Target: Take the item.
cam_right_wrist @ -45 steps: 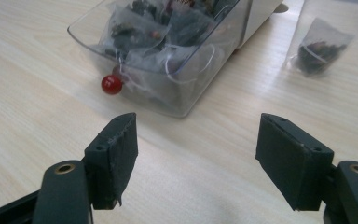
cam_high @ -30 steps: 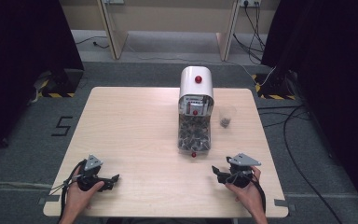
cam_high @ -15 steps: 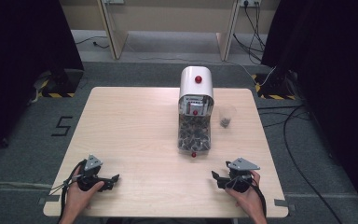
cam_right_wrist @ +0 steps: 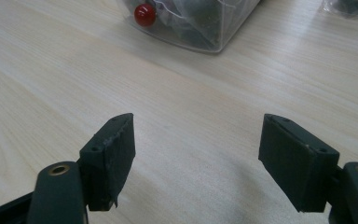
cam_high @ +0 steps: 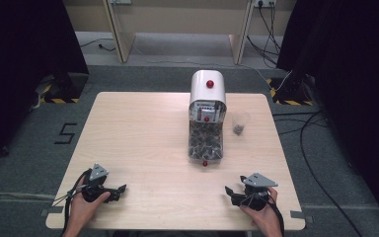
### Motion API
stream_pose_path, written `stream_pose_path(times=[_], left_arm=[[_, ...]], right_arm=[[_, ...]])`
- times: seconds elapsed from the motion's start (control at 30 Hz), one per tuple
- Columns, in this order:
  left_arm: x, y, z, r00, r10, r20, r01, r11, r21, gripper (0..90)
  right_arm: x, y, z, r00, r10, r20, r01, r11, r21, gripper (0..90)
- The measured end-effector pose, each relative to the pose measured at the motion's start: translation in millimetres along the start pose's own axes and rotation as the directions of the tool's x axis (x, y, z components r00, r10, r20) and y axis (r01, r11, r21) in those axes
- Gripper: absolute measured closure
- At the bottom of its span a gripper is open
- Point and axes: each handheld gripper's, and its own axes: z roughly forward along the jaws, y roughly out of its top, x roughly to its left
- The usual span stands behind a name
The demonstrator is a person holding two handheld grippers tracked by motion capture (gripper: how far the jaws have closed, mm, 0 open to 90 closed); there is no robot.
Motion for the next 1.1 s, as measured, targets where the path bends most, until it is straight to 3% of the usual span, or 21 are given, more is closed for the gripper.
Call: stream_pose_path(times=[0.33, 1.1], left_arm=[[0.0, 0.0, 0.0, 1.0000, 0.000, 0.000, 0.000, 1.0000, 0.000, 0.0], [0.2, 0.0, 0.1, 1.0000, 0.001, 0.000, -0.001, 1.0000, 0.000, 0.0]], right_arm=[[5.4, -2.6, -6.5, 0.9996, -0.024, 0.016, 0.024, 1.000, 0.002, 27.5], [10.9, -23.6, -20.7, 0.9995, 0.024, 0.022, -0.023, 1.000, -0.010, 18.4]])
